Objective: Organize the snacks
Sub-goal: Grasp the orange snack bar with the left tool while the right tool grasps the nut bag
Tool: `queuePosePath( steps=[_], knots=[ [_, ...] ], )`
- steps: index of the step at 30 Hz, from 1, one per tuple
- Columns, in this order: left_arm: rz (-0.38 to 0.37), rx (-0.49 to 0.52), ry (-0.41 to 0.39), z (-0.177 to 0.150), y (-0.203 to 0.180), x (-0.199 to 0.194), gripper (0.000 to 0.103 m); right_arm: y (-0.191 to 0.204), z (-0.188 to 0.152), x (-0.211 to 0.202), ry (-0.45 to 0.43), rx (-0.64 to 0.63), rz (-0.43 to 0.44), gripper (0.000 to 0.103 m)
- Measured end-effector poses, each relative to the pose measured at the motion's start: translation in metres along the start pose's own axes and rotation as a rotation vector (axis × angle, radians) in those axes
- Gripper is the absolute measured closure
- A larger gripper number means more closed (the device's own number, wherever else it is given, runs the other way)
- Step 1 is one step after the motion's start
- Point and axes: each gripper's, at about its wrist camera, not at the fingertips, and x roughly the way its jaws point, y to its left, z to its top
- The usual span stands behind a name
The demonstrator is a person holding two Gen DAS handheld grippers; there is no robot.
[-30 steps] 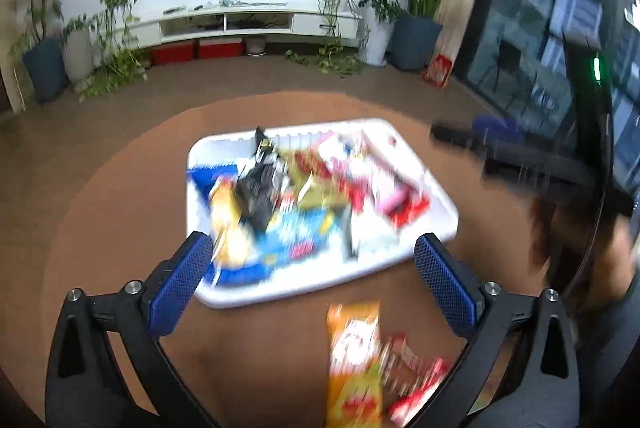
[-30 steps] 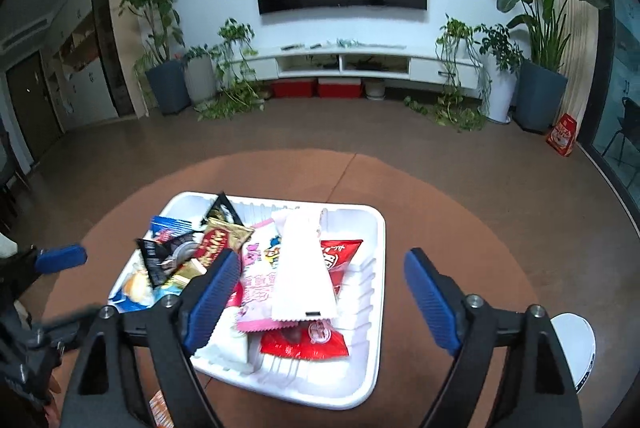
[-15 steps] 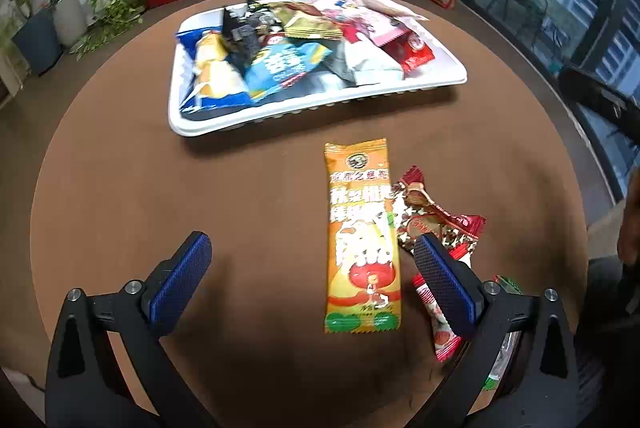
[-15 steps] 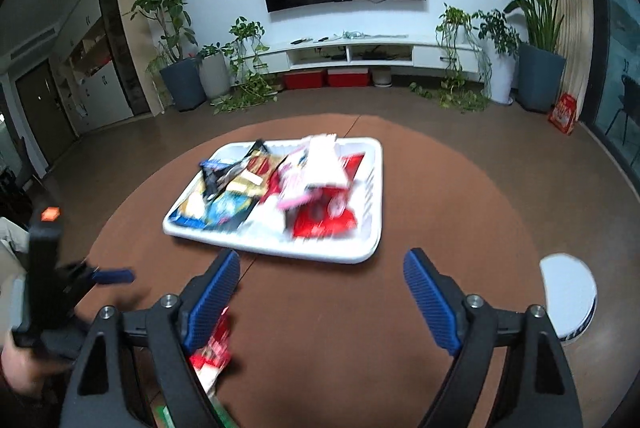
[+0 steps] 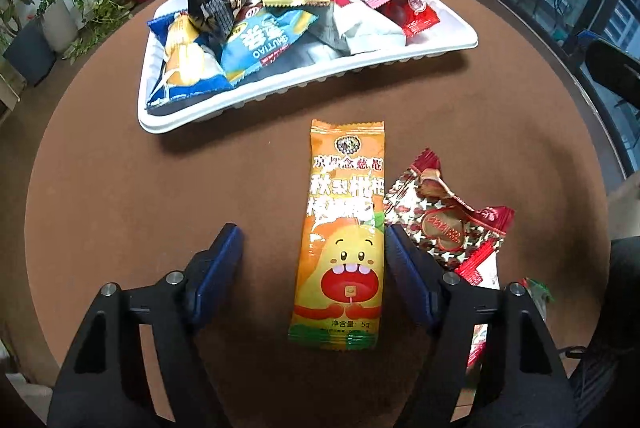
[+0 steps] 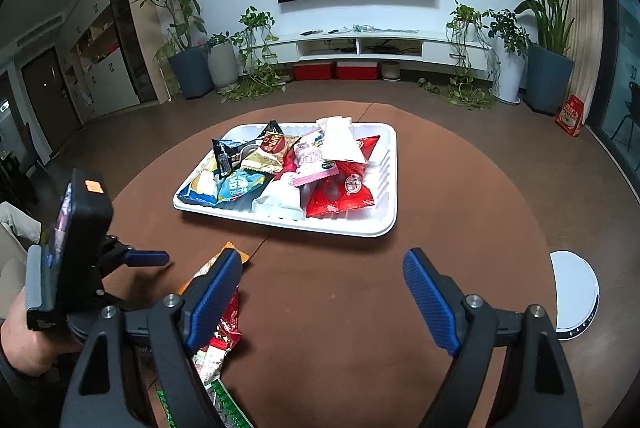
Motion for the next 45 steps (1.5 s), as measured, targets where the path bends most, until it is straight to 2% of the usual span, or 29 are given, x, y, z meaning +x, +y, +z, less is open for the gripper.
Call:
queuePosePath(
  steps=[5,10,12,14,15,19,23,30,39,45],
  knots=[
    [0.001,0.021,0.009,0.005,0.000,0.005,0.031,0.004,0.000,0.002,0.005,-0.006,0.004,0.018],
    [0.016,0.062,0.015,0.012,-0.005,0.007,0.031,0.011,-0.002,0.010,0.042,-0.030,0.018,0.028],
    [-0.016,0.065,0.010,0.012,-0.006,0.007,0.047,0.012,-0.003,0.011,0.052,-0.029,0.027,0.031],
    [-0.032,0.078,0.011,0.012,-0.010,0.006,0.056,0.013,-0.005,0.011,0.058,-0.027,0.037,0.031],
    [-0.039,0.091,0.013,0.011,-0.012,0.005,0.064,0.013,-0.006,0.011,0.062,-0.026,0.045,0.031],
    [-0.036,0.124,0.027,0.014,-0.020,0.005,0.068,0.014,-0.014,0.004,0.059,-0.026,0.058,0.031],
    [-0.061,0.118,0.027,0.013,-0.017,0.005,0.074,0.016,-0.036,-0.007,0.069,0.000,0.069,0.031],
    [-0.073,0.075,0.002,-0.007,-0.004,-0.004,0.076,0.029,-0.077,-0.026,0.100,-0.014,0.093,0.021],
    [-0.137,-0.024,-0.046,-0.050,0.013,-0.021,0.076,0.079,-0.114,-0.033,0.141,-0.208,0.125,0.016],
    [-0.176,-0.068,-0.083,-0.066,0.013,-0.025,0.076,0.083,-0.120,-0.026,0.168,-0.165,0.126,0.016]
  ],
)
